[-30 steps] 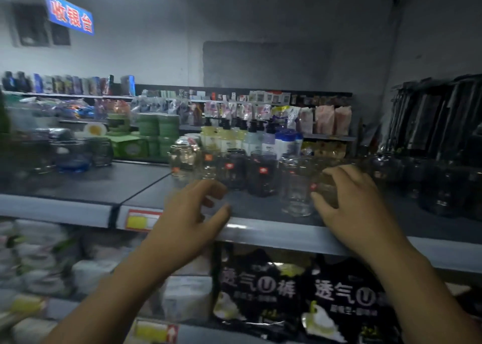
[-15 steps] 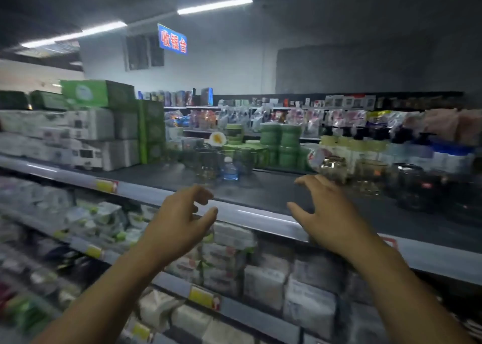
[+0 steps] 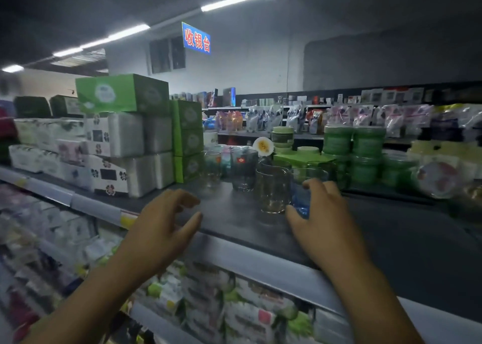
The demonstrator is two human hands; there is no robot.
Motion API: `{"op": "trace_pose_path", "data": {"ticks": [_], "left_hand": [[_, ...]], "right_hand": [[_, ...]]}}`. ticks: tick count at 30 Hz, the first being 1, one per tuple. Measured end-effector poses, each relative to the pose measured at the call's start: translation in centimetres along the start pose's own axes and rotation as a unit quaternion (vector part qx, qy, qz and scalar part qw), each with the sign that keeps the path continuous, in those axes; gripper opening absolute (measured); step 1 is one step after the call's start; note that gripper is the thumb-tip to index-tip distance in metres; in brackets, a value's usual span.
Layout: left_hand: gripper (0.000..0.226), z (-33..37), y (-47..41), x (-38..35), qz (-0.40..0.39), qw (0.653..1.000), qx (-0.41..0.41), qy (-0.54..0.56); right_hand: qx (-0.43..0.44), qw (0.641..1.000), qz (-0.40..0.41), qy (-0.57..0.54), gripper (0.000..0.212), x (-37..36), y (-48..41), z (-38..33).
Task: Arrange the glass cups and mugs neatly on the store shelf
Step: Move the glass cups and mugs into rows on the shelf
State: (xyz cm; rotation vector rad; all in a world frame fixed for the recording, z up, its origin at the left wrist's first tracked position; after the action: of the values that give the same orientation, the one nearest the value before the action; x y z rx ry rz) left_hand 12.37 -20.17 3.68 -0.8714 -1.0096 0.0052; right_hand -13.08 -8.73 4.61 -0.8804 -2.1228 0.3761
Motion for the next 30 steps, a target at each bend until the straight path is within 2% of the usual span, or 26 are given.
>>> {"op": "trace_pose_path", "data": {"ticks": [6, 10, 12, 15, 19, 21, 27, 30], "left_hand": [[0.024, -0.7, -5.8, -4.3, -0.027, 0.993, -0.074, 0.084], [0.032, 1.7, -9.9, -7.0, -0.061, 0.978, -0.157, 0.126], [0.044, 3.3, -11.6, -8.3, -0.089, 0.963, -0.217, 0.136], [0.058, 5.3, -13.6, -10.2, -0.161, 0.928, -0.309, 0.133], [0.045, 6.6, -15.4, -11.2, -0.17, 0.897, -0.38, 0.147], [0.038, 6.5, -15.6, -11.5, -0.161, 0.891, -0.383, 0.185], [0.062, 5.2, -16.1, -12.0, -0.194, 0.899, -0.264, 0.291], [0.072, 4.4, -16.4, -12.6, -0.235, 0.894, -0.234, 0.303]], "right_hand": [[0.018, 0.998, 0.017, 0.051, 0.042, -0.8, -2.9, -1.0], [-0.011, 0.993, 0.013, 0.12, 0.041, -1.2, -5.0, 0.1], [-0.027, 0.99, 0.008, 0.142, 0.038, -1.9, -5.3, 0.8], [-0.035, 0.99, 0.021, 0.135, 0.022, -2.2, -5.6, 1.1], [-0.017, 0.99, 0.072, 0.121, 0.01, -2.2, -5.6, 0.8], [-0.006, 0.99, 0.102, 0.096, 0.012, -2.0, -5.3, 0.6], [0.052, 0.984, 0.169, 0.03, 0.026, -0.8, -3.8, -0.5], [0.025, 0.975, 0.221, -0.018, 0.048, 0.3, -3.4, 0.5]]}}
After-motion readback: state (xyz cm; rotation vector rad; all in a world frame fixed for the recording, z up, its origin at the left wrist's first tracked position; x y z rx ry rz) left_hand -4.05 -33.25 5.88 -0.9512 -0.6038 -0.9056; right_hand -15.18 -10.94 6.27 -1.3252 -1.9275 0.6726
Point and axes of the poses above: each hand's wrist, its own y-axis away from the middle knuckle, its own x-axis out of the back of the hand, z = x × y, the point moved 7 cm from there along -y, towards the middle knuckle, and after that the axes turned 14 degrees about -y, right-handed, at the moved point
